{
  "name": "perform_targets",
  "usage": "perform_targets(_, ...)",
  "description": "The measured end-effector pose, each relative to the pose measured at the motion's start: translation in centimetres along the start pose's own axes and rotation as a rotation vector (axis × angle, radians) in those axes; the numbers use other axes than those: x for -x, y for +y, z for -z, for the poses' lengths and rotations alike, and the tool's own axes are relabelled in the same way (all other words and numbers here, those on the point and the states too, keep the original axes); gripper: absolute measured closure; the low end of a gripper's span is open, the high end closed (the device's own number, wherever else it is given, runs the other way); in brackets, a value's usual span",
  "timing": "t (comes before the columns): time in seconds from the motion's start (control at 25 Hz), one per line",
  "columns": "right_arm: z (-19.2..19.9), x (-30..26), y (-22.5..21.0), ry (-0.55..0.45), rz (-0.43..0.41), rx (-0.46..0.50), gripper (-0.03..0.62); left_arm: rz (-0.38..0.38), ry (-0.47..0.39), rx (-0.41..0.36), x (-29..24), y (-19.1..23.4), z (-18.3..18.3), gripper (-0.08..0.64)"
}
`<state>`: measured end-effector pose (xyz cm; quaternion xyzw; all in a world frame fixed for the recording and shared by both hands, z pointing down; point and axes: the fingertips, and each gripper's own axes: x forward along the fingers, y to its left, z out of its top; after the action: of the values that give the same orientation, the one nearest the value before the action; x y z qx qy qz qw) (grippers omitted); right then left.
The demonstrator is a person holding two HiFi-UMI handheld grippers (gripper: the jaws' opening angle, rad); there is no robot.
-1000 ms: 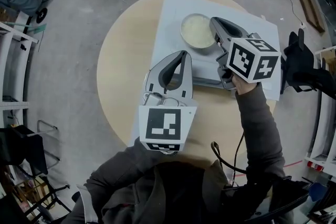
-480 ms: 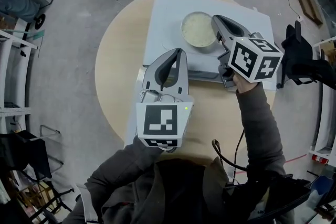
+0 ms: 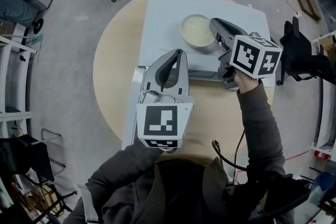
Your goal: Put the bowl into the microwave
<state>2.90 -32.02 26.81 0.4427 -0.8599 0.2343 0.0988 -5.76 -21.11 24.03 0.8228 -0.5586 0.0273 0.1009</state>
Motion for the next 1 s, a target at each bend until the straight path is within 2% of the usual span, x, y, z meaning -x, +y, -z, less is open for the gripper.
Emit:
perform_targets(0.2,0.5,-0.5,0.1,0.062,-0.060,-0.021,0.574,0.002,0.002,0.005,-0.2,0.1,0.3,0.551)
perform_targets(0.32,0.1,-0.8,0.1,0.080,-0.071,0.041,0.575,-0.003,0.002,0.010,-0.2,0.1,0.4,0.551)
perform_targets(0.44,-0.2,-0.1,0.5,0.023,-0.030,0.130,0.578,-0.010,0.003,0.009,-0.3,0.0,0.3,0.551)
perform_targets(0.56,-0.5,0.4,0.7,-0.045,-0.014,0.107,0.578,-0.019,0.001,0.006,-0.2,0.7,0.2,0.551)
perform_targets(0.72,-0.9,0.8,0.7,-0.078,-0.013,0.078,0.578,-0.026,0.009,0.005,0.1,1.1,0.7,0.551)
perform_targets(1.0,-0.2,3.6,0.1,-0.103,-0.008,0.073,0.578,-0.022,0.002,-0.025,0.5,-1.6,1.6,0.551)
